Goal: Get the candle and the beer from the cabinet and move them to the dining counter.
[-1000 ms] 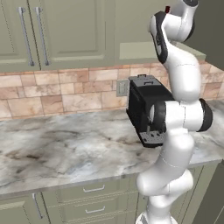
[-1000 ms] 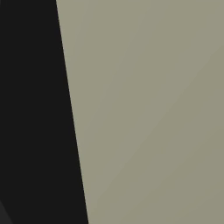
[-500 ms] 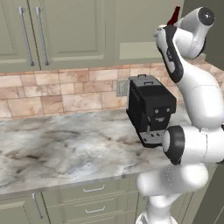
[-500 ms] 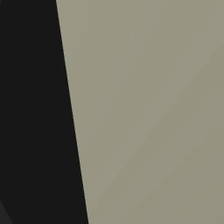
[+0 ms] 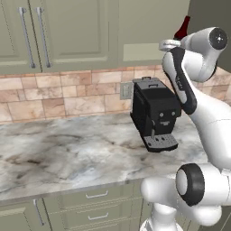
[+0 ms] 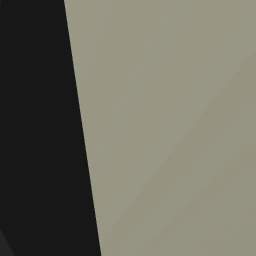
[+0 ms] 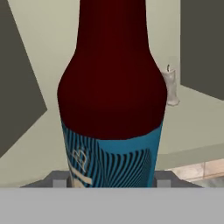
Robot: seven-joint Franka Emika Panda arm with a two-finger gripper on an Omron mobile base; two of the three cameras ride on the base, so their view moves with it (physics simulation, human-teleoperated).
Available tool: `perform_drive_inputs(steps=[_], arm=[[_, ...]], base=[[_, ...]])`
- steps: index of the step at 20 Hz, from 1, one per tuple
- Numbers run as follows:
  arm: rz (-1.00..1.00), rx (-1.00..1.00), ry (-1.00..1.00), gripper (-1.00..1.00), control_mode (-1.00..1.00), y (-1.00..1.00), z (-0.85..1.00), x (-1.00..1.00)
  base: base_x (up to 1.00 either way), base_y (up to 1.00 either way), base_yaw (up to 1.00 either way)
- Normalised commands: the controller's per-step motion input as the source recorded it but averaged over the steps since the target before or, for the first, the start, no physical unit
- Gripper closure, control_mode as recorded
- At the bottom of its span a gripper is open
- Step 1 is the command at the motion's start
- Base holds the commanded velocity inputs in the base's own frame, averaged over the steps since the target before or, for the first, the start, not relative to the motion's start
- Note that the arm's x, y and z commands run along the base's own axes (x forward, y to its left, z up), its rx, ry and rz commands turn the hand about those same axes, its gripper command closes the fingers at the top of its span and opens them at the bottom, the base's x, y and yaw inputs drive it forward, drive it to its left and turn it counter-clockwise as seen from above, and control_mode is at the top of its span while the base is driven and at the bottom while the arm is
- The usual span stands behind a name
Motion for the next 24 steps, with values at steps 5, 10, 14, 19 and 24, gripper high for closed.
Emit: perform_drive_inputs(steps=[5, 10, 14, 19, 24], arm=[[0.00, -0.01, 0.00, 1.00, -1.00, 0.20, 0.00, -0.71], [0.00, 0.00, 0.00, 1.00, -1.00, 0.20, -0.09, -0.67], [0.00, -0.02, 0.00, 1.00, -1.00, 0.24, -0.29, -0.54], [0.00, -0.01, 0.00, 1.00, -1.00, 0.21, -0.30, -0.37], [0.00, 0.00, 0.00, 1.00, -1.00, 0.17, -0.19, -0.18]], base=[[0.00, 0.00, 0.00], [0.00, 0.00, 0.00], [0.00, 0.00, 0.00], [0.00, 0.00, 0.00], [0.00, 0.00, 0.00]])
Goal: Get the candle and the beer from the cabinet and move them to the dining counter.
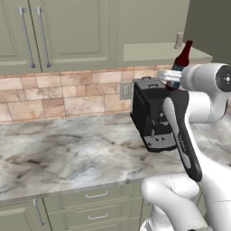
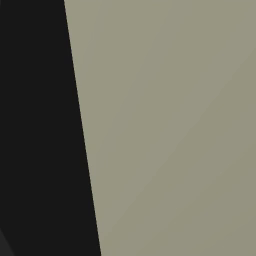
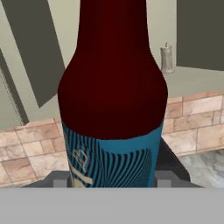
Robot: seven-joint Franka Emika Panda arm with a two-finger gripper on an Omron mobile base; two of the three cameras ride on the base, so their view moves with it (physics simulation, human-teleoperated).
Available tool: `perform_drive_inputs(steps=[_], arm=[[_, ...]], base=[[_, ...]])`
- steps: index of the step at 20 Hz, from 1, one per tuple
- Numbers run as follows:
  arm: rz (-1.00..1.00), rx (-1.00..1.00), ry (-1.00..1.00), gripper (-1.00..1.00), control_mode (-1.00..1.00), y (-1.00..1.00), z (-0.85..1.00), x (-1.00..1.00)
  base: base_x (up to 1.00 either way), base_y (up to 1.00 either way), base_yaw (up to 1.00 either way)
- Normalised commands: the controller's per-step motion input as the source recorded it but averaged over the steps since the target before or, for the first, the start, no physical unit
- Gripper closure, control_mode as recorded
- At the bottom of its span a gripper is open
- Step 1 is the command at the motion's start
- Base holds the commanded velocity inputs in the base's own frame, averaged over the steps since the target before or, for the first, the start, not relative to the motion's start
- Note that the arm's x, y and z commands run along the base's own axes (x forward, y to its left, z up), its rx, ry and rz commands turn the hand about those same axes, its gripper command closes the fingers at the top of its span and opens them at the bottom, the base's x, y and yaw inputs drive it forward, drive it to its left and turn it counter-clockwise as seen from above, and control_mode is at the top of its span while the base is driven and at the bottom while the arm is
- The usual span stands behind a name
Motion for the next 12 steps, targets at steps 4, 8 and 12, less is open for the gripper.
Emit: perform_drive_inputs(steps=[4, 8, 12], arm=[[0.00, 0.00, 0.00, 1.00, -1.00, 0.16, -0.13, -0.11], [0.00, -0.01, 0.00, 1.00, -1.00, 0.17, -0.17, -0.10], [0.00, 0.00, 0.00, 1.00, -1.00, 0.14, -0.17, -0.06]], base=[[0.00, 0.00, 0.00], [0.00, 0.00, 0.00], [0.00, 0.00, 0.00]])
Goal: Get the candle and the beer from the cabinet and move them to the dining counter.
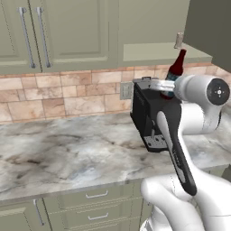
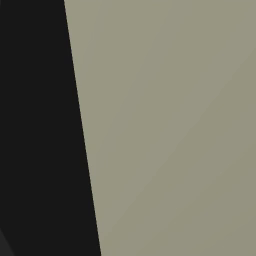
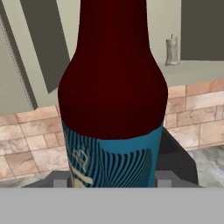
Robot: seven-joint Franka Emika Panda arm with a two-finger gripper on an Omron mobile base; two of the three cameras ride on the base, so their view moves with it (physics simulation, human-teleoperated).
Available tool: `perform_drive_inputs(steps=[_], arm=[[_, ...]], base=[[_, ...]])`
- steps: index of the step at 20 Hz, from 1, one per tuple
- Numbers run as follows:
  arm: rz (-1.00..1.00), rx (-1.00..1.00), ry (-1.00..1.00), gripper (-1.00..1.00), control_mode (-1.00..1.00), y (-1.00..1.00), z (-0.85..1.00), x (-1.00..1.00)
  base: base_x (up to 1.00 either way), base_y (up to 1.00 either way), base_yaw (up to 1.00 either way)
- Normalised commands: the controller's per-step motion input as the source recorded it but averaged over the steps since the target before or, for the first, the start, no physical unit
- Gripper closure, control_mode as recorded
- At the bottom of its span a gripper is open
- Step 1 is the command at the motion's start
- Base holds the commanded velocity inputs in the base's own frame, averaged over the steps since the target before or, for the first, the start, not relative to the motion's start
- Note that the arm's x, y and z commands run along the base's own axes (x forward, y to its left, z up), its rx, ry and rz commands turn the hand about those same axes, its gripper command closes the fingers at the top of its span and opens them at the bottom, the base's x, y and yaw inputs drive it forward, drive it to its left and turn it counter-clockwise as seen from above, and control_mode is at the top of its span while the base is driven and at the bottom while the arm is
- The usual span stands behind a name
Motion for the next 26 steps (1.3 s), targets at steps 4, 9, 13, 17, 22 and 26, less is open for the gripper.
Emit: perform_drive_inputs(steps=[4, 9, 13, 17, 22, 26], arm=[[0.00, 0.00, 0.00, 1.00, -1.00, 0.04, -0.04, -0.03], [0.00, 0.00, 0.00, 1.00, -1.00, 0.00, 0.00, 0.00], [0.00, 0.00, 0.00, 1.00, -1.00, 0.00, 0.00, 0.00], [0.00, 0.00, 0.00, 1.00, -1.00, 0.00, 0.00, 0.00], [0.00, 0.00, 0.00, 1.00, -1.00, 0.00, 0.00, 0.00], [0.00, 0.00, 0.00, 1.00, -1.00, 0.00, 0.00, -0.03]], base=[[0.00, 0.00, 0.00], [0.00, 0.00, 0.00], [0.00, 0.00, 0.00], [0.00, 0.00, 0.00], [0.00, 0.00, 0.00], [0.00, 0.00, 0.00]])
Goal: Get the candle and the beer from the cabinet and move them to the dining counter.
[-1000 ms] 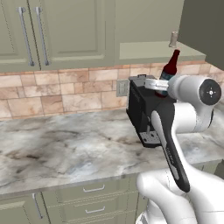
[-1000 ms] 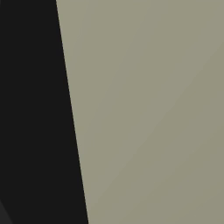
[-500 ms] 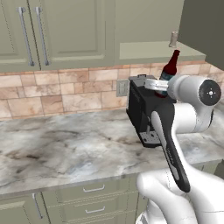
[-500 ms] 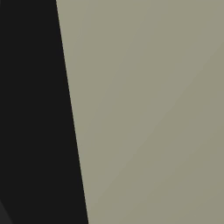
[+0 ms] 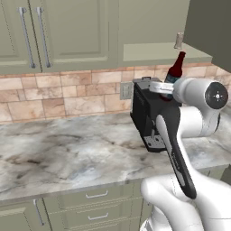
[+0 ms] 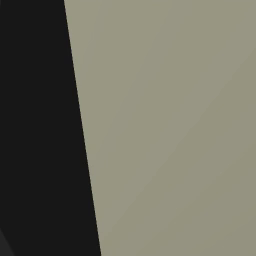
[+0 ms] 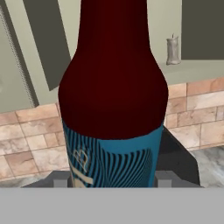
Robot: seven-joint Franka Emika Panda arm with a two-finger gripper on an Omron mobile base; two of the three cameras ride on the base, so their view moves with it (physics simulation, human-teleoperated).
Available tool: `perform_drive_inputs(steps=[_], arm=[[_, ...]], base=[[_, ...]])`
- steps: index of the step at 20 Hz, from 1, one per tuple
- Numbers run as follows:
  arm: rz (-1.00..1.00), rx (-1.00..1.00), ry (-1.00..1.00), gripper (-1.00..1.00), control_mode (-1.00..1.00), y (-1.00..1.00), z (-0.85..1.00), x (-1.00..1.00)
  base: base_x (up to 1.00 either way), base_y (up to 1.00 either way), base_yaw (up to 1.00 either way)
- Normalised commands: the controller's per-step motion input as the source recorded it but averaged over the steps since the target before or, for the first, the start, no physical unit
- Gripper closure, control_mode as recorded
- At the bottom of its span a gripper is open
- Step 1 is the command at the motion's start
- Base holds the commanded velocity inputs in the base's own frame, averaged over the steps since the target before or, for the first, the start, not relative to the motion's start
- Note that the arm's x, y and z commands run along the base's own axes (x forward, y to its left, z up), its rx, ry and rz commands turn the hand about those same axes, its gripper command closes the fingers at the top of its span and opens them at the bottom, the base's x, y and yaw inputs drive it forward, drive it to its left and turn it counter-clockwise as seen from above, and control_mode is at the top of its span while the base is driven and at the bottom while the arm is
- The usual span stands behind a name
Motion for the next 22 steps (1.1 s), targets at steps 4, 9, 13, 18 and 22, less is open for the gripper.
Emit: perform_drive_inputs(steps=[4, 9, 13, 18, 22], arm=[[0.00, 0.00, 0.00, 1.00, -1.00, 0.00, 0.00, -0.21], [0.00, 0.00, 0.01, 1.00, -1.00, -0.06, 0.00, -0.49], [0.00, 0.00, 0.13, 1.00, -1.00, -0.05, 0.00, -0.39], [0.00, 0.00, 0.00, 1.00, -1.00, 0.00, 0.00, -0.03], [0.00, 0.00, 0.00, 1.00, -1.00, 0.00, 0.00, 0.00]], base=[[0.00, 0.00, 0.00], [0.00, 0.00, 0.00], [0.00, 0.00, 0.00], [0.00, 0.00, 0.00], [0.00, 0.00, 0.00]])
